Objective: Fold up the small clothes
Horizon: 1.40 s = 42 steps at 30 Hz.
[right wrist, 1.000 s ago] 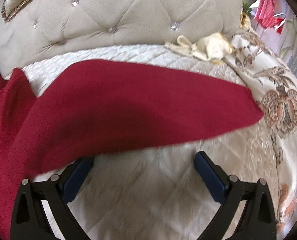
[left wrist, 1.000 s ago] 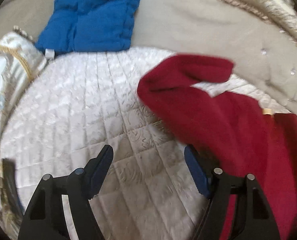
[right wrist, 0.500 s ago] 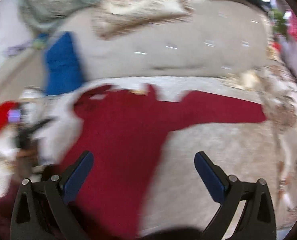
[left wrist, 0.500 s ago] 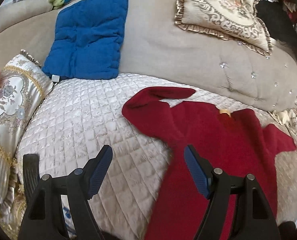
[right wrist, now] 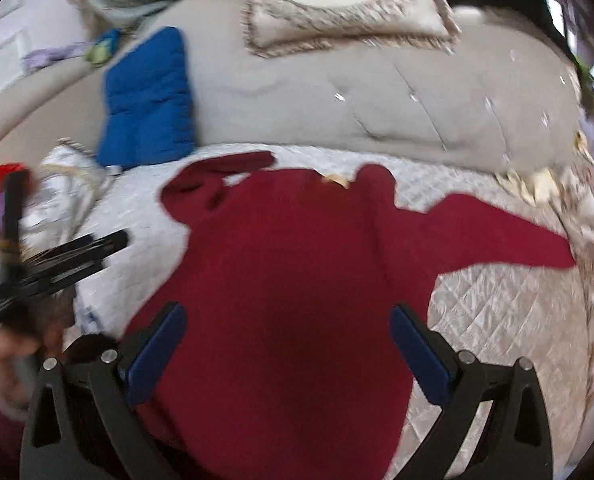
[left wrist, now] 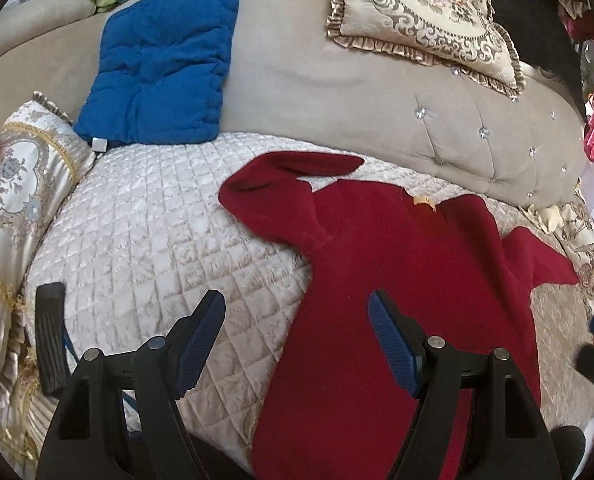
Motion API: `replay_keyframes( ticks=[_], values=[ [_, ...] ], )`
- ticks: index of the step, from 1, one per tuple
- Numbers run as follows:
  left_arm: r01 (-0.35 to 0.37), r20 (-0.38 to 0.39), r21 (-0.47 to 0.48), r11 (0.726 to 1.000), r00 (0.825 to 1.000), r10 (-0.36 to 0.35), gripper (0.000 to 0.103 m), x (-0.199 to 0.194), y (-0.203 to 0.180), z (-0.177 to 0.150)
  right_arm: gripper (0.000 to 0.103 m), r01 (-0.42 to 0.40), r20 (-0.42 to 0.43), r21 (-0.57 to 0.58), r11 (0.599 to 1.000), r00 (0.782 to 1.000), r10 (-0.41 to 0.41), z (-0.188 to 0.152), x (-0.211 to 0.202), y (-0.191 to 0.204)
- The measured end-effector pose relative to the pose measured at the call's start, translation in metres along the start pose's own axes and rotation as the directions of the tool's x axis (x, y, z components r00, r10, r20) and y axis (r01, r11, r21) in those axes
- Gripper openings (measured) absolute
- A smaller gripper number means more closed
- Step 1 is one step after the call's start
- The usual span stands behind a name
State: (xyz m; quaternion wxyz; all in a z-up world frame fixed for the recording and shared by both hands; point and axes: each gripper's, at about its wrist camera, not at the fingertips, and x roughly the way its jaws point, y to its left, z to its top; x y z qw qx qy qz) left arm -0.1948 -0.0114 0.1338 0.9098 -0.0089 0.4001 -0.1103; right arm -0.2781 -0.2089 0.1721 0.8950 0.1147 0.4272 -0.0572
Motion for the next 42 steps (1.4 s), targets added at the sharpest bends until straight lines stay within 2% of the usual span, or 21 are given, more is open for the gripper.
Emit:
replay_keyframes(
  ticks=[4, 7, 12, 33, 42],
  values=[
    [-0.004, -0.016, 0.014, 1.0, 1.0, 0.004, 0.054, 0.012, -0.008, -0.005, 0.103, 0.111, 0.003, 0.015, 0.994, 0.994, -0.111, 0.0, 0.028, -0.002],
    [-0.003, -0.025, 0.022, 1.0, 1.0, 0.004, 0.054, 0.02, -0.012, -0.008, 0.103, 0.161, 0.016, 0.003, 0.987, 0.987, -0.161, 0.002, 0.037, 0.001],
    [-0.014, -0.023, 0.042, 0.999, 1.0, 0.015, 0.054, 0.029, -0.017, -0.009, 0.103, 0.138, -0.006, 0.032, 0.99, 0.99, -0.138, 0.003, 0.05, 0.001],
    [-0.008, -0.067, 0.022, 1.0, 0.998, 0.01, 0.054, 0.063, -0.015, -0.007, 0.103, 0.162, -0.058, 0.042, 0.986, 0.986, -0.159, 0.005, 0.082, -0.004],
    [-0.018, -0.068, -0.026, 1.0, 0.998, 0.016, 0.054, 0.085, -0.01, 0.015, 0.103, 0.16, -0.072, 0.036, 0.986, 0.985, -0.158, 0.013, 0.098, -0.003]
  ],
)
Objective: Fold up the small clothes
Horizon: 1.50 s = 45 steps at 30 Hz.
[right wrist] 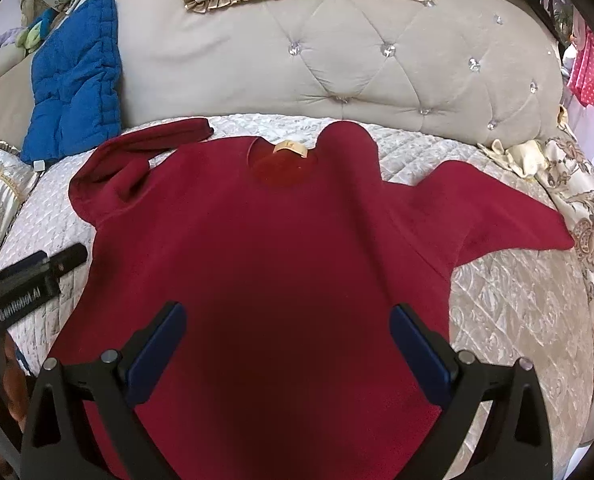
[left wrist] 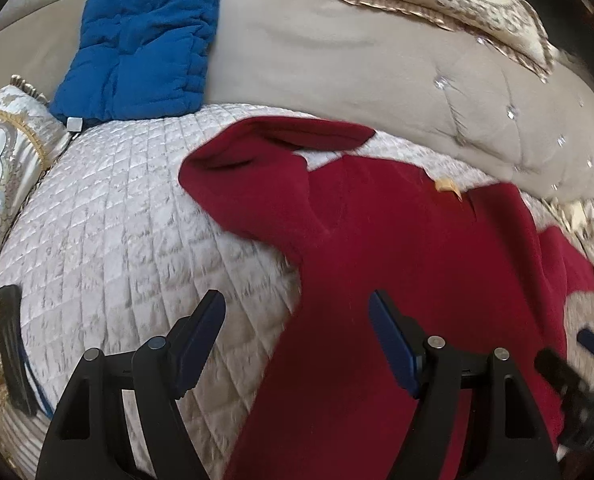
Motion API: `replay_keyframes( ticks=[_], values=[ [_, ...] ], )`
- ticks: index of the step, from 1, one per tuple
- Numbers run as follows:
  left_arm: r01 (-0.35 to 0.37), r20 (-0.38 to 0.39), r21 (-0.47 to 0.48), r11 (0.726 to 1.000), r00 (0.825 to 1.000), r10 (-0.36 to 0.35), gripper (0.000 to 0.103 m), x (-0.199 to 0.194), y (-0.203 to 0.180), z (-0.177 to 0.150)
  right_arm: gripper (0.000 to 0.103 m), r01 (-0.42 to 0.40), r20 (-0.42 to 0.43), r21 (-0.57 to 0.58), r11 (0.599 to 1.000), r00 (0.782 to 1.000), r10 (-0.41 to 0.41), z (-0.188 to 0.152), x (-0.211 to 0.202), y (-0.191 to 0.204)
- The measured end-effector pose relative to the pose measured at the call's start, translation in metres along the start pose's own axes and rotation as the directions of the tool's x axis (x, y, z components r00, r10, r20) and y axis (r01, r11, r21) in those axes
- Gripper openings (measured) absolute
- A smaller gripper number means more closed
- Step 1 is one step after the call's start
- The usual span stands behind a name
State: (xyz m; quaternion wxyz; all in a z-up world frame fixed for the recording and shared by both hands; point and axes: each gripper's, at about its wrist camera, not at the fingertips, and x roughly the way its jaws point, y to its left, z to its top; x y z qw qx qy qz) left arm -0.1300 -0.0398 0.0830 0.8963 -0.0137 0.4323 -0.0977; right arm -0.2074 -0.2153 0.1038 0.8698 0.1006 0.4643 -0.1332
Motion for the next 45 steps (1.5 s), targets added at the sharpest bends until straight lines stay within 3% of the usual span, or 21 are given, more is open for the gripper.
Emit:
replay_keyframes(
  ticks=[7, 17, 20, 23, 26, 29, 31, 36, 37, 39, 40, 41, 43, 45],
  values=[
    [-0.044, -0.002, -0.111, 0.993, 0.999, 0.044, 0.054, 0.035, 0.018, 0.033, 0.103, -0.031, -0.014, -0.013, 0.999, 0.999, 0.031, 0.018, 0.025, 0.01],
    [-0.148, -0.077, -0.201, 0.968, 0.988, 0.135, 0.053, 0.084, 0.067, 0.034, 0.103, -0.109, -0.042, -0.061, 0.992, 0.993, 0.107, 0.056, 0.064, 0.038],
    [-0.156, -0.092, -0.228, 0.961, 0.986, 0.138, 0.053, 0.09, 0.076, 0.032, 0.103, -0.167, -0.035, -0.059, 0.984, 0.986, 0.165, 0.08, 0.072, 0.048],
    [-0.149, -0.1, -0.234, 0.961, 0.987, 0.128, 0.053, 0.093, 0.08, 0.032, 0.103, -0.252, -0.038, -0.002, 0.968, 0.967, 0.252, 0.105, 0.085, 0.055],
    [-0.155, -0.097, -0.229, 0.961, 0.986, 0.136, 0.053, 0.092, 0.081, 0.031, 0.102, -0.351, -0.045, 0.062, 0.934, 0.934, 0.354, 0.13, 0.106, 0.073],
    [-0.166, -0.106, -0.218, 0.962, 0.984, 0.146, 0.053, 0.095, 0.083, 0.029, 0.089, -0.435, -0.076, 0.114, 0.893, 0.893, 0.444, 0.148, 0.134, 0.093],
    [-0.178, -0.113, -0.216, 0.96, 0.981, 0.156, 0.053, 0.098, 0.084, 0.03, 0.085, -0.469, -0.095, 0.176, 0.866, 0.867, 0.489, 0.158, 0.158, 0.105],
    [-0.205, -0.111, -0.204, 0.957, 0.976, 0.186, 0.053, 0.103, 0.084, 0.031, 0.085, -0.508, -0.095, 0.297, 0.808, 0.827, 0.555, 0.17, 0.207, 0.12],
    [-0.211, -0.11, -0.199, 0.957, 0.975, 0.192, 0.053, 0.103, 0.083, 0.031, 0.081, -0.517, -0.08, 0.333, 0.788, 0.818, 0.57, 0.172, 0.217, 0.12],
    [-0.221, -0.109, -0.191, 0.957, 0.973, 0.203, 0.053, 0.105, 0.083, 0.032, 0.047, -0.525, -0.079, 0.365, 0.769, 0.806, 0.587, 0.175, 0.229, 0.124],
    [-0.22, -0.105, -0.193, 0.956, 0.974, 0.202, 0.053, 0.104, 0.083, 0.033, 0.014, -0.516, -0.085, 0.363, 0.776, 0.811, 0.579, 0.177, 0.231, 0.125],
    [-0.22, -0.103, -0.196, 0.956, 0.974, 0.203, 0.053, 0.104, 0.084, 0.033, 0.008, -0.512, -0.06, 0.359, 0.78, 0.821, 0.567, 0.18, 0.225, 0.123],
    [-0.225, -0.092, -0.206, 0.952, 0.973, 0.21, 0.049, 0.1, 0.086, 0.033, 0.007, -0.533, 0.012, 0.321, 0.783, 0.829, 0.56, 0.185, 0.202, 0.114],
    [-0.228, -0.023, -0.203, 0.952, 0.973, 0.228, 0.044, 0.083, 0.082, 0.035, 0.007, -0.55, 0.099, 0.246, 0.798, 0.833, 0.544, 0.188, 0.163, 0.101]
  ],
)
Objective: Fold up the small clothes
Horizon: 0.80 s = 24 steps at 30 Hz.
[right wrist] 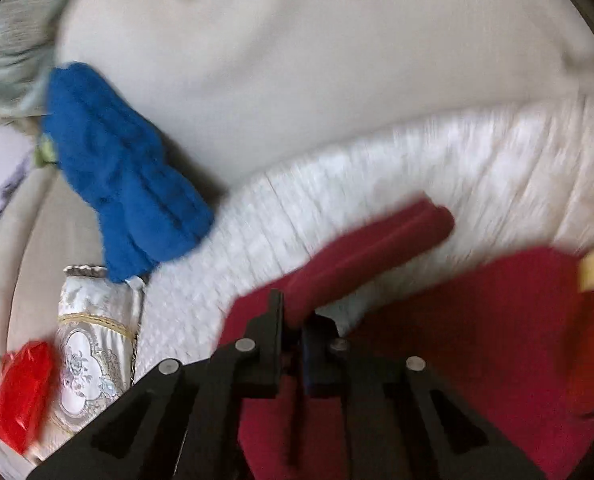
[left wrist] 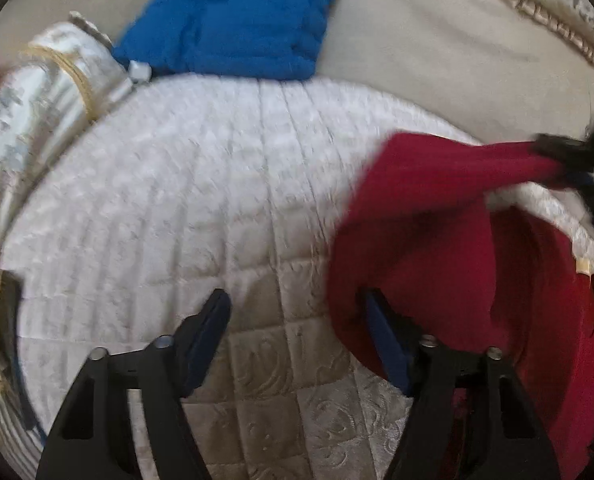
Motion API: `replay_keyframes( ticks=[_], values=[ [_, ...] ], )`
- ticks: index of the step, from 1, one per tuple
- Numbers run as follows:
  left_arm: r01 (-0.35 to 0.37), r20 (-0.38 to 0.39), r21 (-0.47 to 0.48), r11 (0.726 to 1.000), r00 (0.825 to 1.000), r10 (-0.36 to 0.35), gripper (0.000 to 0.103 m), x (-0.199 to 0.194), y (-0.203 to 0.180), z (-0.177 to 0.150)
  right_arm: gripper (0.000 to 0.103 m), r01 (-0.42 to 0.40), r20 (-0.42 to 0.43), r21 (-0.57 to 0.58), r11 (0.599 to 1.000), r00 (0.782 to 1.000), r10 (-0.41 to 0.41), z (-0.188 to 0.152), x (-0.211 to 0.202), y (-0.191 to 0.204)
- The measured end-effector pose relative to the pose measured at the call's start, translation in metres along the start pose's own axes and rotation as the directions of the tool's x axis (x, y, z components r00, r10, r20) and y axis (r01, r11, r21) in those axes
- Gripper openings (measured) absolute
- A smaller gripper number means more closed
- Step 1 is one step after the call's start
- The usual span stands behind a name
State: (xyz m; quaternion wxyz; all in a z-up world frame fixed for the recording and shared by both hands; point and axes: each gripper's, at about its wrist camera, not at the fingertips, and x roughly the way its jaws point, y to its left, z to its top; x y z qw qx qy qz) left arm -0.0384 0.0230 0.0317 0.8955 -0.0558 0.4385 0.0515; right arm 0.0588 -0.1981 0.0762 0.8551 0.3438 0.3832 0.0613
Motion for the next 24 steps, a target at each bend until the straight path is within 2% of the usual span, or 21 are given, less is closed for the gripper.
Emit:
replay_keyframes(
  ticks=[2, 3, 5, 7, 9, 10, 13, 15, 16, 17, 19, 21, 23, 24],
  values=[
    [0.065, 0.086, 0.021, 0.998, 0.994, -0.066, 0.044, -0.02, 0.0, 0.001, 0.007, -0.013, 0.052, -0.05, 0.999, 0.999, 0.016, -0.002, -0.04, 0.006],
    [0.12, 0.143, 0.04, 0.992, 0.982, -0.124, 0.044, -0.035, 0.0, -0.001, 0.007, 0.011, 0.082, -0.087, 0.996, 0.997, -0.004, -0.007, -0.065, 0.008],
    [0.187, 0.191, 0.063, 0.98, 0.962, -0.196, 0.044, -0.051, 0.002, -0.004, 0.007, 0.083, 0.143, -0.152, 0.985, 0.988, -0.062, -0.02, -0.112, 0.007],
    [0.202, 0.21, 0.079, 0.976, 0.954, -0.215, 0.044, -0.059, 0.004, -0.008, 0.007, 0.172, 0.188, -0.162, 0.972, 0.972, -0.14, -0.037, -0.151, -0.005],
    [0.203, 0.209, 0.07, 0.977, 0.954, -0.213, 0.044, -0.059, 0.008, -0.009, 0.007, 0.247, 0.2, -0.146, 0.958, 0.956, -0.216, -0.052, -0.176, -0.023],
    [0.202, 0.199, 0.063, 0.977, 0.957, -0.21, 0.044, -0.057, 0.009, -0.01, 0.007, 0.297, 0.185, -0.136, 0.945, 0.945, -0.27, -0.063, -0.184, -0.034],
    [0.202, 0.153, 0.043, 0.978, 0.966, -0.207, 0.044, -0.048, 0.01, -0.012, 0.007, 0.351, 0.096, -0.114, 0.929, 0.935, -0.341, -0.088, -0.187, -0.067],
    [0.195, 0.12, 0.052, 0.979, 0.972, -0.2, 0.044, -0.043, 0.005, -0.015, 0.008, 0.404, 0.031, -0.084, 0.911, 0.915, -0.403, -0.102, -0.181, -0.089],
    [0.181, 0.11, 0.06, 0.982, 0.976, -0.187, 0.044, -0.041, 0.002, -0.016, 0.011, 0.418, 0.014, -0.074, 0.905, 0.908, -0.418, -0.104, -0.182, -0.095],
    [0.164, 0.104, 0.067, 0.984, 0.98, -0.171, 0.044, -0.04, 0.002, -0.017, 0.019, 0.434, -0.018, -0.061, 0.899, 0.9, -0.436, -0.106, -0.186, -0.101],
    [0.122, 0.088, 0.077, 0.99, 0.988, -0.128, 0.044, -0.035, 0.002, -0.018, 0.033, 0.426, -0.04, -0.049, 0.903, 0.903, -0.428, -0.106, -0.195, -0.102],
    [0.072, 0.052, 0.06, 0.996, 0.996, -0.075, 0.044, -0.025, 0.006, -0.017, 0.044, 0.366, -0.035, -0.07, 0.928, 0.929, -0.368, -0.101, -0.206, -0.086],
    [0.059, 0.014, 0.033, 0.998, 0.998, -0.059, 0.044, -0.017, 0.012, -0.015, 0.063, 0.292, -0.042, -0.134, 0.947, 0.953, -0.3, -0.096, -0.204, -0.059],
    [0.063, -0.001, 0.023, 0.998, 0.998, -0.063, 0.044, -0.014, 0.014, -0.014, 0.066, 0.243, -0.051, -0.177, 0.954, 0.965, -0.256, -0.092, -0.198, -0.042]
  ],
)
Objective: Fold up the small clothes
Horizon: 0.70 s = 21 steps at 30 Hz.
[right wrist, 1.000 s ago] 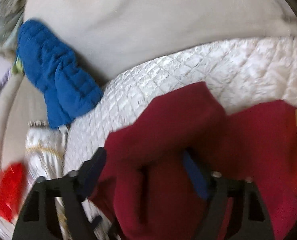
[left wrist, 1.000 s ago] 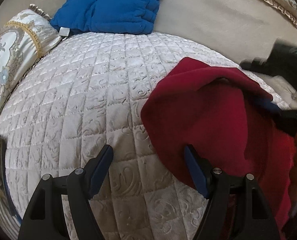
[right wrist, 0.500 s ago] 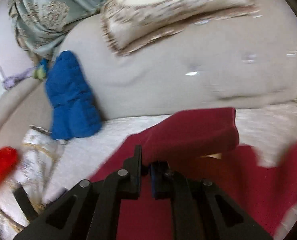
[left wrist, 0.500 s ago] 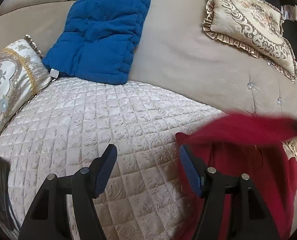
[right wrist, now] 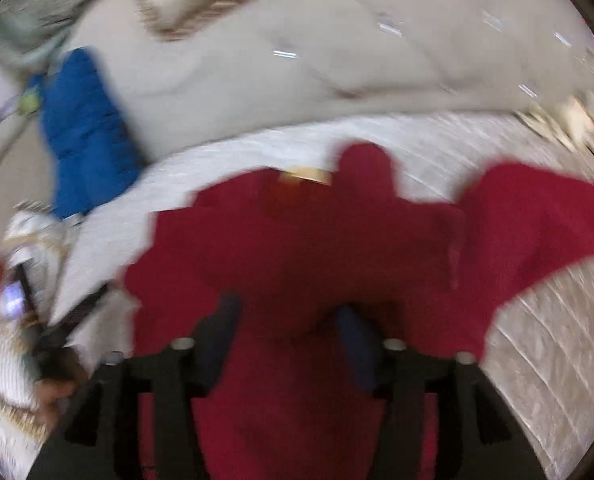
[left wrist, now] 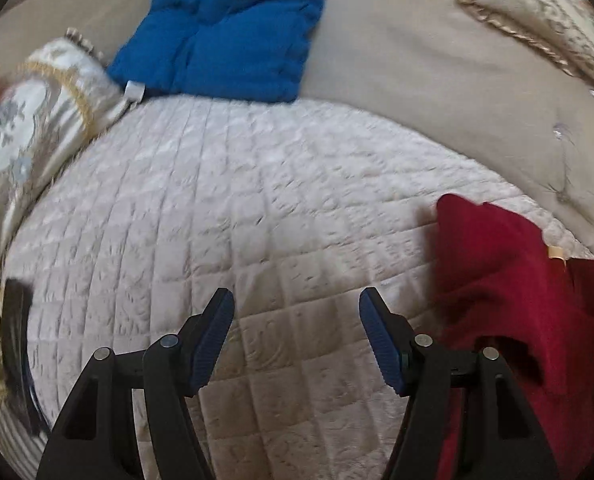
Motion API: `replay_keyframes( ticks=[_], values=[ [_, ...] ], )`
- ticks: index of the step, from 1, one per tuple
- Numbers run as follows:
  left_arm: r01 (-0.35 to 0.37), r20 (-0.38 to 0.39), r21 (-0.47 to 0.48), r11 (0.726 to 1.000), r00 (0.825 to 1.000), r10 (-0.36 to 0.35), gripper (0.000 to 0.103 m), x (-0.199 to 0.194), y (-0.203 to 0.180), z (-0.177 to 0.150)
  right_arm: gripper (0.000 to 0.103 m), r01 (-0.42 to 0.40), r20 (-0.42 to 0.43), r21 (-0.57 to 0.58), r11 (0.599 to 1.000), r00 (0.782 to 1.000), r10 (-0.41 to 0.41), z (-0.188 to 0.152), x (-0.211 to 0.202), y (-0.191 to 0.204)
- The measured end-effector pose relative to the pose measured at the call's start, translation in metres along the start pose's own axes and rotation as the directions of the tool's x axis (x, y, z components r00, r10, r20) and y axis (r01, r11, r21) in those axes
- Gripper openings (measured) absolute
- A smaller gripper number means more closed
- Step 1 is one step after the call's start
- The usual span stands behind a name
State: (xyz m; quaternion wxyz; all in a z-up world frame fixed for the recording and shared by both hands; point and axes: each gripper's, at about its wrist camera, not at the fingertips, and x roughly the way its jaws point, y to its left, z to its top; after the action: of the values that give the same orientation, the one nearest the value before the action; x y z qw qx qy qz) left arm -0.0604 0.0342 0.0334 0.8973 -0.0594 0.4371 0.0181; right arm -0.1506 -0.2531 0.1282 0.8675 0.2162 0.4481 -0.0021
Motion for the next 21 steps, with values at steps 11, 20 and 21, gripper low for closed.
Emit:
replay_keyframes(
  ticks=[11, 20, 21],
  values=[
    [0.112, -0.009, -0.003, 0.994, 0.994, -0.112, 0.044, -0.001, 0.004, 0.002, 0.068, -0.153, -0.211, -0.278, 0.948, 0.973, 0.095, 0.102, 0.153, 0.119],
    [0.101, -0.007, -0.038, 0.994, 0.995, -0.102, 0.044, 0.002, 0.011, 0.005, 0.008, -0.129, -0.32, -0.435, 0.891, 0.947, -0.019, 0.083, 0.23, 0.142],
    [0.1, 0.007, -0.065, 0.993, 0.995, -0.1, 0.044, 0.0, 0.014, 0.006, 0.008, -0.137, -0.293, -0.431, 0.892, 0.956, 0.005, 0.086, 0.225, 0.144]
  ],
)
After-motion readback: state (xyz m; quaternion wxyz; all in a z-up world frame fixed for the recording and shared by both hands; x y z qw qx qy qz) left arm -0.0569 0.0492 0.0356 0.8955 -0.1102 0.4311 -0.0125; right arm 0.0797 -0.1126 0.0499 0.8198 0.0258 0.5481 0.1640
